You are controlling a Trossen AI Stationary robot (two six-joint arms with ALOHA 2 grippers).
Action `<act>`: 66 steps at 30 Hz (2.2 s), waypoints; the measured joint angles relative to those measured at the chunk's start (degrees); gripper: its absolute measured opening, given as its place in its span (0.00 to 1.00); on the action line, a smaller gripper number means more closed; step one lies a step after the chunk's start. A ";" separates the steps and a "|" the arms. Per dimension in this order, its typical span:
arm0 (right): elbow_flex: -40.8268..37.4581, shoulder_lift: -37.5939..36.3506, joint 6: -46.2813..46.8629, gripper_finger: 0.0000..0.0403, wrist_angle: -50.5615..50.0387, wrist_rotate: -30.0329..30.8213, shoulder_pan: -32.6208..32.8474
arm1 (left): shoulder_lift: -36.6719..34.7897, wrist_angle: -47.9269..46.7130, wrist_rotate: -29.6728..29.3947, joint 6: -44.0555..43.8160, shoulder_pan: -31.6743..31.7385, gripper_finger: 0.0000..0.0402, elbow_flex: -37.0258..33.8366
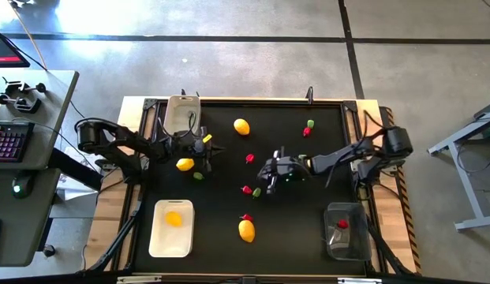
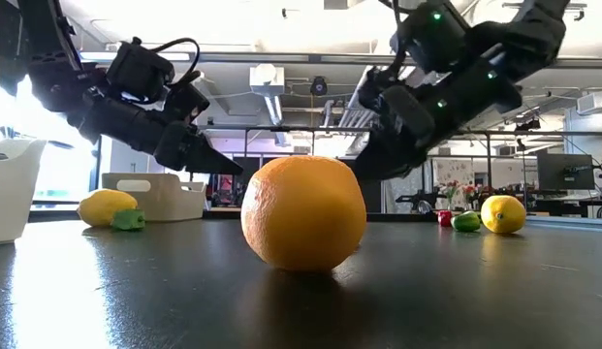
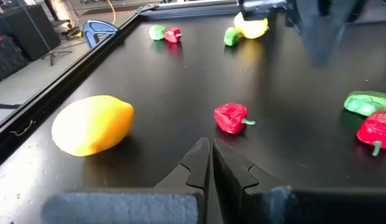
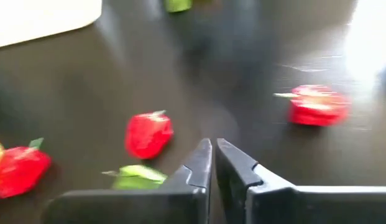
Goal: Sort produce into baskets
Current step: Put the green chili pepper into the gray bin
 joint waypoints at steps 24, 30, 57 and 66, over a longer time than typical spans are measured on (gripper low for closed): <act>14.06 3.60 4.83 0.59 -26.88 4.59 8.51 | 0.00 -0.25 -0.04 2.56 -0.93 0.02 0.00; 13.91 7.60 -5.00 0.58 -21.94 3.07 8.30 | -0.01 -0.73 -0.03 2.56 -0.93 0.02 0.00; 13.93 9.69 -7.97 0.29 -20.21 -1.51 6.91 | 0.00 -0.79 -0.03 2.73 -0.93 0.02 0.00; 13.90 4.87 -5.38 0.27 -20.25 0.22 6.45 | 0.00 -1.14 3.85 4.17 -1.09 0.02 0.00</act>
